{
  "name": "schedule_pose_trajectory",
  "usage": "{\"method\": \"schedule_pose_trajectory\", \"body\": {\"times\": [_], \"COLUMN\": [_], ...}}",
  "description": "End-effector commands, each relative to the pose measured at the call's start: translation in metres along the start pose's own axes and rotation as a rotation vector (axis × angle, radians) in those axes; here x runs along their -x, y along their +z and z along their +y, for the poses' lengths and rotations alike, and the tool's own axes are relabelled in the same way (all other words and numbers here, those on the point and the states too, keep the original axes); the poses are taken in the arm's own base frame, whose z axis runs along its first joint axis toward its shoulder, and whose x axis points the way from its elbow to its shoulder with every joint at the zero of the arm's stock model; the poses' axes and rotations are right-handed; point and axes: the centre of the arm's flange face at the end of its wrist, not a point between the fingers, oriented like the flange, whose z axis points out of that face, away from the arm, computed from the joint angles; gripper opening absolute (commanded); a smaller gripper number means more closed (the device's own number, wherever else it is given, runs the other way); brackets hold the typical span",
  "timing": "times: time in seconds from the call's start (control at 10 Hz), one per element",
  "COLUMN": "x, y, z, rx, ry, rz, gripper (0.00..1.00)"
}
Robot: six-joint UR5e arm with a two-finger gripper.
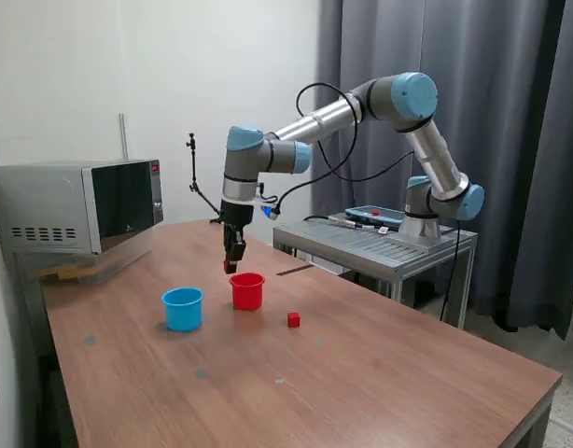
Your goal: Place red objects in the red bin, and blue objects in the blue bin.
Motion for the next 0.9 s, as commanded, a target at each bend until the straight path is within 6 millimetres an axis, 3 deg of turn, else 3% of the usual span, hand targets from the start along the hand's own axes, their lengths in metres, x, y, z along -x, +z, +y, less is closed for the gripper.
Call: {"method": "schedule_pose_trajectory", "body": {"times": [0.0,0.4,0.8], "x": [0.018,0.045,0.051], "y": [-0.001,-0.008,-0.013], "z": [-0.007,-0.040,-0.067], "rx": [-0.018,-0.065,-0.091], "ry": [0.043,0.103,0.134], "rz": [-0.021,-0.033,-0.035], "gripper": [0.00,0.00,0.00]}}
